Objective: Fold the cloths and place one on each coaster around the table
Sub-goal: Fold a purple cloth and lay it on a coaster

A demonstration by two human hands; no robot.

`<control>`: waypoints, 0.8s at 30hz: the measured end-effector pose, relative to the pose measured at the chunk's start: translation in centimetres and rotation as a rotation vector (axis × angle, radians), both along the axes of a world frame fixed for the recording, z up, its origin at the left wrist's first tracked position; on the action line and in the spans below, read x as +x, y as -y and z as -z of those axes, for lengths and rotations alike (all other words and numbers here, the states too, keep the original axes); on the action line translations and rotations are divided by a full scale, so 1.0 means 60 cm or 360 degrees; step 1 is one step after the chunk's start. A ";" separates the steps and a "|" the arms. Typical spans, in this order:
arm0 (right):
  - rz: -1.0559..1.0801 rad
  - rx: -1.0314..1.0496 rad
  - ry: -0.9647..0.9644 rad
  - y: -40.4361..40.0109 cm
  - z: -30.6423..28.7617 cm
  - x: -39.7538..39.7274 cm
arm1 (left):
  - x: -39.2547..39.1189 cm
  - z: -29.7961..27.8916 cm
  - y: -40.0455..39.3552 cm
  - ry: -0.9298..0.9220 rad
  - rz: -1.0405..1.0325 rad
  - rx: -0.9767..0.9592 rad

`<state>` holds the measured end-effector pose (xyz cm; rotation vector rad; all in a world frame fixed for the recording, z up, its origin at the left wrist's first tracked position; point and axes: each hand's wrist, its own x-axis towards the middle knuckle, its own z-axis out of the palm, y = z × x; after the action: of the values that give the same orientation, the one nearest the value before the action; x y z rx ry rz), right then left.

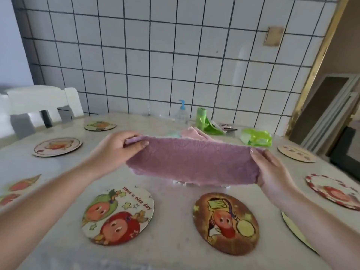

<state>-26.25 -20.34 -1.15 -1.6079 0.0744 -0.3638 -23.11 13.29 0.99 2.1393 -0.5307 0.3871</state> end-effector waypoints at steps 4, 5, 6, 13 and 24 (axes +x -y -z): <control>-0.0065 0.0113 -0.0403 -0.004 0.091 -0.057 | -0.038 0.080 0.003 -0.0268 0.0044 0.0149; -0.0073 0.0109 -0.0467 -0.002 0.104 -0.068 | -0.043 0.096 0.003 -0.0301 0.0036 0.0162; -0.0083 0.0101 -0.0522 0.000 0.112 -0.078 | -0.047 0.108 0.002 -0.0358 0.0029 0.0164; -0.0265 0.0110 -0.0748 0.012 0.121 -0.132 | -0.072 0.144 -0.017 -0.0999 0.0273 0.0279; -0.0069 -0.0461 -0.0502 0.019 0.125 -0.027 | 0.017 0.151 0.002 -0.0569 0.0060 0.0428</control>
<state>-27.88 -21.48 -8.62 -1.9409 0.2354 -0.0859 -22.10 13.17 -8.09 2.3820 -0.4332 -0.0965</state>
